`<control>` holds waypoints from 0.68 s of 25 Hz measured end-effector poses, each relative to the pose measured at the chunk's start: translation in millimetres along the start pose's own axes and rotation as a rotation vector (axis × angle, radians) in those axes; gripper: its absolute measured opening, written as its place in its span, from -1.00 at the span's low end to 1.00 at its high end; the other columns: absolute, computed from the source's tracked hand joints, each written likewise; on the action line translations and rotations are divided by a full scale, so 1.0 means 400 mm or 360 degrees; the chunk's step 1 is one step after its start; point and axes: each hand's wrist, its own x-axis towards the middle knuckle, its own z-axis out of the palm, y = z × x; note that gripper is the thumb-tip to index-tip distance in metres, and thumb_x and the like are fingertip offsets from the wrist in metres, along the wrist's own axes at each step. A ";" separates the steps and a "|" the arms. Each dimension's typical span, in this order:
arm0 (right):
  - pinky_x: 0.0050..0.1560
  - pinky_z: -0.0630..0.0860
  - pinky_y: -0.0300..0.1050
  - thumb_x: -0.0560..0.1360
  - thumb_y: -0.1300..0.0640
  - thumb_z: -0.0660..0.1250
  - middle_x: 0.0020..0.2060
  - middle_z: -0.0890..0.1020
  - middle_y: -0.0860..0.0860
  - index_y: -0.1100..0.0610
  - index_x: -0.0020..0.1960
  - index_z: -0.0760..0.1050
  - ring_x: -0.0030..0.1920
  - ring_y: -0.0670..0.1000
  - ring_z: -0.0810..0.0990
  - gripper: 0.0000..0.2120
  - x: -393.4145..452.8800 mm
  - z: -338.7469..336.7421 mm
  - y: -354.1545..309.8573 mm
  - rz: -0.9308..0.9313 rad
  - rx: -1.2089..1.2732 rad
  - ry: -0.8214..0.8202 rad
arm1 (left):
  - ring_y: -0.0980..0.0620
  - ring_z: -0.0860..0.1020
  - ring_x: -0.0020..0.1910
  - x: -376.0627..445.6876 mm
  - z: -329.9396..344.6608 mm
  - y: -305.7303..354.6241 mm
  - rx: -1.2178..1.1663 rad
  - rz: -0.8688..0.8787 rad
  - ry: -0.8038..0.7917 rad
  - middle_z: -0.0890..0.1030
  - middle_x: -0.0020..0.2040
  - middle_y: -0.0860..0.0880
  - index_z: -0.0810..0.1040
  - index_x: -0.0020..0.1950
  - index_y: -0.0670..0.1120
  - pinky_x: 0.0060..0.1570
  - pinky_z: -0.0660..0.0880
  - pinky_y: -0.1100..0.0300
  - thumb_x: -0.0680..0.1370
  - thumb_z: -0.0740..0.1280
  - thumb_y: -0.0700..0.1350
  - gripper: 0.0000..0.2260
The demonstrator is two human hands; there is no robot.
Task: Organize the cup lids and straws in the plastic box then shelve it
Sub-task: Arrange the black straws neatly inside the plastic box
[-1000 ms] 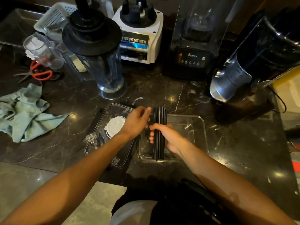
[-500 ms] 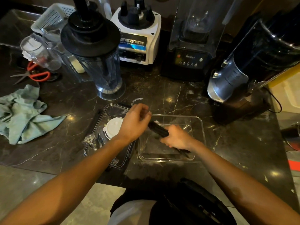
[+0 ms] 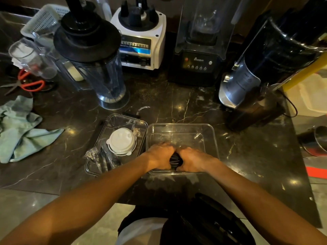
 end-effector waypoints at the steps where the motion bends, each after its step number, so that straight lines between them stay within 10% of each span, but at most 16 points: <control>1: 0.12 0.56 -0.08 0.46 -0.05 0.54 0.17 0.60 -0.04 0.00 0.34 0.49 0.16 0.02 0.62 -0.49 -0.008 -0.006 0.012 -0.0025 0.0104 -0.0003 | -0.10 0.58 0.24 0.002 0.003 -0.002 -0.0010 0.0029 -0.0004 0.58 0.28 -0.09 0.53 0.35 -0.06 0.24 0.53 0.00 0.50 0.46 -0.04 -0.57; 6: 0.18 0.52 0.02 0.64 -0.07 0.32 0.05 0.60 -0.10 -0.09 0.10 0.58 0.16 0.03 0.60 -0.89 -0.027 -0.036 0.082 0.0089 0.0269 0.0064 | -0.06 0.59 0.16 0.004 0.001 -0.013 0.0009 0.0044 -0.0086 0.60 0.21 -0.10 0.56 0.29 -0.10 0.14 0.55 0.08 0.55 0.43 -0.02 -0.65; 17: 0.38 0.42 0.04 0.67 0.02 0.28 0.30 0.53 0.06 0.07 0.25 0.56 0.38 0.10 0.49 -0.77 -0.014 -0.006 0.098 0.0080 -0.0013 0.0312 | -0.09 0.47 0.39 0.019 -0.001 -0.016 0.0046 0.0060 0.0085 0.50 0.40 -0.10 0.48 0.43 -0.03 0.34 0.44 -0.03 0.60 0.35 0.14 -0.54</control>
